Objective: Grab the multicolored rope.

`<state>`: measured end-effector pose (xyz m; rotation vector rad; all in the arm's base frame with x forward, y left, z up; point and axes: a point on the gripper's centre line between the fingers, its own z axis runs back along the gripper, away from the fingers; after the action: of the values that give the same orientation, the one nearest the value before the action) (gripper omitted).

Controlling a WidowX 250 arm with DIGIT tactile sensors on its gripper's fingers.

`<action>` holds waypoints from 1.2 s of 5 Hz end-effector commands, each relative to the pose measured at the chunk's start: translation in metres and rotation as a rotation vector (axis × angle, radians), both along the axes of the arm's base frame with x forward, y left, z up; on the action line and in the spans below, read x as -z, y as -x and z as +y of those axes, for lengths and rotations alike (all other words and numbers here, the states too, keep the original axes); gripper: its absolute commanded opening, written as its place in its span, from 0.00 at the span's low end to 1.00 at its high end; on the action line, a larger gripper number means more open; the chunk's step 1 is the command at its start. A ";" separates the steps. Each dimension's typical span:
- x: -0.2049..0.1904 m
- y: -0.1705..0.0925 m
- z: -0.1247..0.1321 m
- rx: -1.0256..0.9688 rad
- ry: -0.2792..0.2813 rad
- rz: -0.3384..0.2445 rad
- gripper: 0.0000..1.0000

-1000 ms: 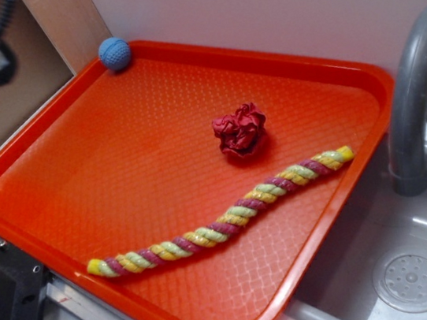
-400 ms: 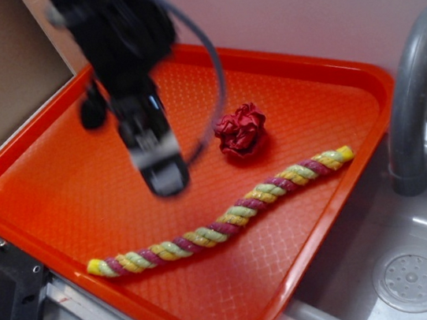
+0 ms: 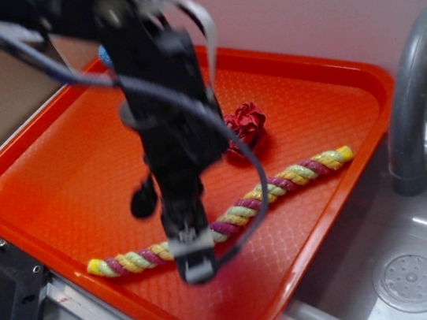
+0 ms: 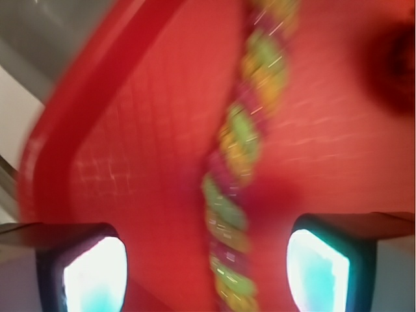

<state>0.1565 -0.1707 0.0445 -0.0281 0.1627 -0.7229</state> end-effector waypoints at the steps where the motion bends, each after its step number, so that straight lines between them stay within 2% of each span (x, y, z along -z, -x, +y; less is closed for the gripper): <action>1: 0.030 0.012 0.006 0.014 -0.043 0.054 1.00; 2: 0.042 0.013 0.008 0.000 -0.065 0.073 0.00; 4: 0.026 0.009 0.008 -0.017 -0.096 0.040 0.00; 5: 0.001 -0.006 0.012 -0.077 -0.158 -0.007 0.00; 6: -0.024 -0.024 0.019 -0.129 -0.149 -0.046 0.00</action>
<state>0.1852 -0.1466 0.0534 0.1444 0.2302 -0.5726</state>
